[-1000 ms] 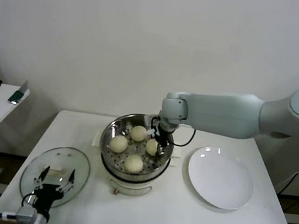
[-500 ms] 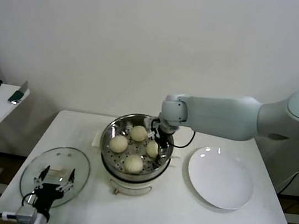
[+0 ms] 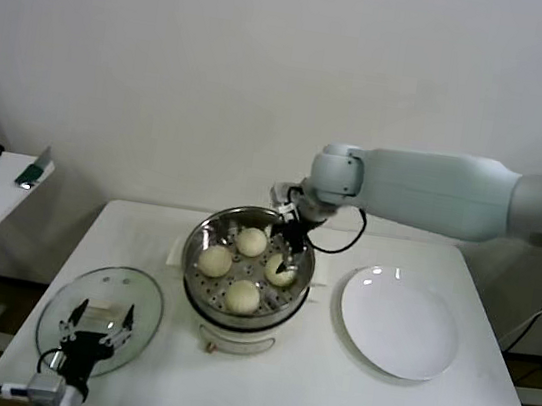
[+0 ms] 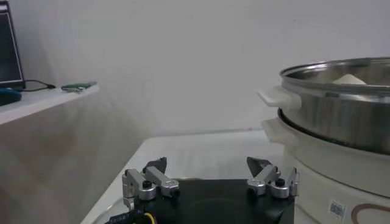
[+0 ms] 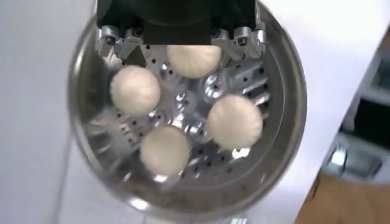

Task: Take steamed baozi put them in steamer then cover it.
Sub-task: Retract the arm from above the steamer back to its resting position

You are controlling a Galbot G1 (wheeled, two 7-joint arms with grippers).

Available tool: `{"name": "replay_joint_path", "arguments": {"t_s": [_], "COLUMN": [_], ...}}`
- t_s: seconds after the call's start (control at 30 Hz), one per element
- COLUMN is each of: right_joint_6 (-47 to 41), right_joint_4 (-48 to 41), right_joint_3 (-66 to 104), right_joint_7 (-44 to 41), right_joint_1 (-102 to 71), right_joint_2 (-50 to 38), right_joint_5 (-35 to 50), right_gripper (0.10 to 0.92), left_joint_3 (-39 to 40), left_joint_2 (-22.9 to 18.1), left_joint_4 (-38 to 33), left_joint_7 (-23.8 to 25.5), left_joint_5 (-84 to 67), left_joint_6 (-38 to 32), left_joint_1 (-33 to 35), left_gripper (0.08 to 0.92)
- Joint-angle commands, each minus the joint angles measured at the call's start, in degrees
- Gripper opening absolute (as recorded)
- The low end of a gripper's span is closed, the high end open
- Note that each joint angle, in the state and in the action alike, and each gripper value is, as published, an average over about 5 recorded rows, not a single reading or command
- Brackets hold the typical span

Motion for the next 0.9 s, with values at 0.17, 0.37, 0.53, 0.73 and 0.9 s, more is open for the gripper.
{"name": "replay_joint_path", "arguments": {"t_s": [0.17, 0.37, 0.53, 0.73, 0.9], "right_joint_6": [-1.12, 0.45, 1.3, 4.74, 8.57], "right_joint_4": [4.33, 8.59, 13.62, 16.34, 17.56], "right_joint_3": [35.43, 49.88, 65.67, 86.84, 106.0], "right_joint_7": [35.63, 43.73, 47.71, 48.75, 48.83], "right_joint_1": [-17.65, -31.7, -48.31, -71.01, -91.34], "right_joint_2": [-17.79, -25.89, -32.25, -36.28, -34.27], "right_joint_5": [8.1, -0.97, -4.37, -9.07, -13.17], "right_gripper": [0.823, 0.823, 0.823, 0.823, 0.823], "left_joint_3": [0.62, 0.54, 0.67, 1.02, 0.39], "left_joint_2": [1.08, 2.16, 2.67, 4.1, 6.2], "left_joint_4": [1.14, 1.58, 1.77, 1.31, 1.34], "left_joint_7": [-1.44, -1.69, -1.89, -3.29, -2.72], "left_joint_5": [-0.66, 0.21, 1.27, 1.05, 3.35], "left_joint_6": [-3.42, -2.83, -2.24, -1.9, -3.16], "left_joint_1": [-0.21, -0.96, -1.64, -1.87, -2.03], "left_gripper": [0.823, 0.823, 0.823, 0.823, 0.823]}}
